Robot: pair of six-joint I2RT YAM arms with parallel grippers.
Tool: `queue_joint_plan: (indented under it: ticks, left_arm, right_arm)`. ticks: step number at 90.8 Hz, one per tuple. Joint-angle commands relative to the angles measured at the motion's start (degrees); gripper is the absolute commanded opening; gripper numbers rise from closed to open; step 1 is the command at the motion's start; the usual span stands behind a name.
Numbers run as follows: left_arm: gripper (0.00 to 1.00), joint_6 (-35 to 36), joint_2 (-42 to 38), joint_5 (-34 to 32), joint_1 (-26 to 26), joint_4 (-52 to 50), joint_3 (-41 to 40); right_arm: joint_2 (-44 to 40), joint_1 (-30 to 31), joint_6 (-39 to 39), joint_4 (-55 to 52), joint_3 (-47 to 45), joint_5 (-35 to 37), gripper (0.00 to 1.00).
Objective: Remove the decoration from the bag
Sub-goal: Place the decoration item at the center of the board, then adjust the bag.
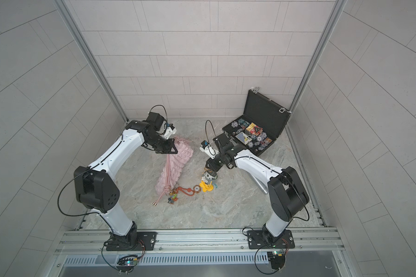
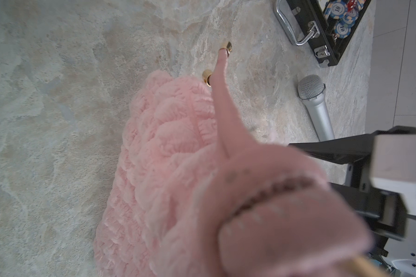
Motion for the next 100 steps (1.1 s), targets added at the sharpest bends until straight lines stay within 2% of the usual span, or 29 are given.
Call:
queue_joint_plan:
  ticks: [1,12,28,41,52,69,100]
  left_arm:
    - [0.05,2.2,1.0,2.8,0.3,0.1,0.7]
    - [0.08,3.8,1.5,6.3,0.3,0.4,1.0]
    - [0.15,11.4,0.3,11.4,-0.4,1.0,0.9]
    - [0.15,18.7,-2.8,13.0,-2.4,2.1,-0.6]
    - [0.15,22.1,-4.4,14.7,-3.1,2.4,-0.9]
    - [0.19,27.9,-7.3,18.8,-4.4,2.3,-2.0]
    - [0.19,36.0,-12.5,23.6,-4.9,2.2,-6.6]
  right_arm:
    - [-1.2,-0.2,-0.2,1.9,2.2,-2.6,0.41]
    - [-3.4,-0.2,-1.2,4.0,2.0,-5.0,0.42]
    - [-7.6,-0.1,-2.6,15.8,-3.4,-7.9,0.52]
    - [-7.9,-0.1,-9.1,19.3,-3.0,-9.3,0.56]
    - [-8.0,-0.1,-13.7,23.2,-2.6,-11.4,0.61]
    - [-7.1,-0.2,-17.2,25.1,-1.0,-16.5,0.62]
    - [-8.8,-0.3,-15.1,27.0,-1.1,-20.2,0.61]
